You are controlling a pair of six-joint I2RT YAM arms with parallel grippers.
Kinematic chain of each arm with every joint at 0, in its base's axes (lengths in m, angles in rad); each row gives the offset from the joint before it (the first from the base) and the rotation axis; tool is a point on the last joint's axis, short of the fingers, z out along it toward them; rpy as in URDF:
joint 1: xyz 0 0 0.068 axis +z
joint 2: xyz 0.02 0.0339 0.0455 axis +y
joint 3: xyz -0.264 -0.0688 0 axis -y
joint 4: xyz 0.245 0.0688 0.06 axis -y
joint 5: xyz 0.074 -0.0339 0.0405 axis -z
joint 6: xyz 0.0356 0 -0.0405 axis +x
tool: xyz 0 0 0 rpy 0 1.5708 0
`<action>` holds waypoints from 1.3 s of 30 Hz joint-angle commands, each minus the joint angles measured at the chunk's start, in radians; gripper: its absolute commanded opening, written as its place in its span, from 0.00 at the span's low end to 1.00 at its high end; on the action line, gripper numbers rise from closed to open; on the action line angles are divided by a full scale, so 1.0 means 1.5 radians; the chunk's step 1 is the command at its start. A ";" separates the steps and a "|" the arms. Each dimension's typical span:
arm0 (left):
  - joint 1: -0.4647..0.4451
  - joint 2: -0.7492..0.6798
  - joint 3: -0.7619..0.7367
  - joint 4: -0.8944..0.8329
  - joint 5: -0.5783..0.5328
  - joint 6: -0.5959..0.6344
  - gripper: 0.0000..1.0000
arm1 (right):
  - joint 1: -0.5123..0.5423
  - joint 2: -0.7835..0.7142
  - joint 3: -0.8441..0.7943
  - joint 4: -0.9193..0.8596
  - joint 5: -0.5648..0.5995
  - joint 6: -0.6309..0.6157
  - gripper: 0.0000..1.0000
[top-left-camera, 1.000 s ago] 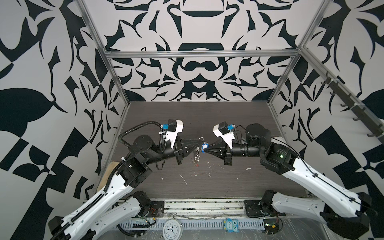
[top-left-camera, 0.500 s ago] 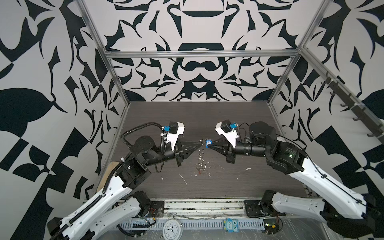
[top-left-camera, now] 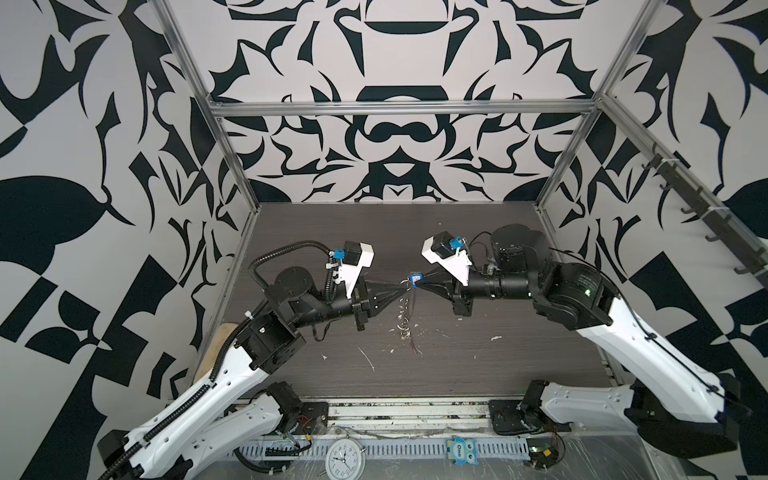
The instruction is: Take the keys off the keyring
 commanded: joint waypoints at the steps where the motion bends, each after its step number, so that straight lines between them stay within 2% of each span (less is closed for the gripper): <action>1: -0.001 0.028 0.009 0.011 0.099 -0.026 0.00 | -0.009 0.013 0.084 0.012 0.010 -0.057 0.00; 8: -0.001 0.063 -0.006 0.103 0.152 -0.082 0.00 | -0.009 0.068 0.184 -0.064 -0.013 -0.122 0.00; 18: 0.000 0.062 -0.009 0.124 0.141 -0.093 0.00 | -0.007 0.063 0.164 -0.060 -0.044 -0.118 0.01; 28: 0.000 0.060 -0.014 0.134 0.139 -0.101 0.00 | -0.004 0.066 0.173 -0.060 -0.034 -0.110 0.20; 32: 0.001 0.056 -0.018 0.133 0.135 -0.101 0.00 | -0.001 0.070 0.177 -0.056 -0.027 -0.107 0.23; 39: 0.000 0.052 -0.024 0.139 0.121 -0.101 0.00 | 0.009 0.087 0.197 -0.054 -0.025 -0.100 0.34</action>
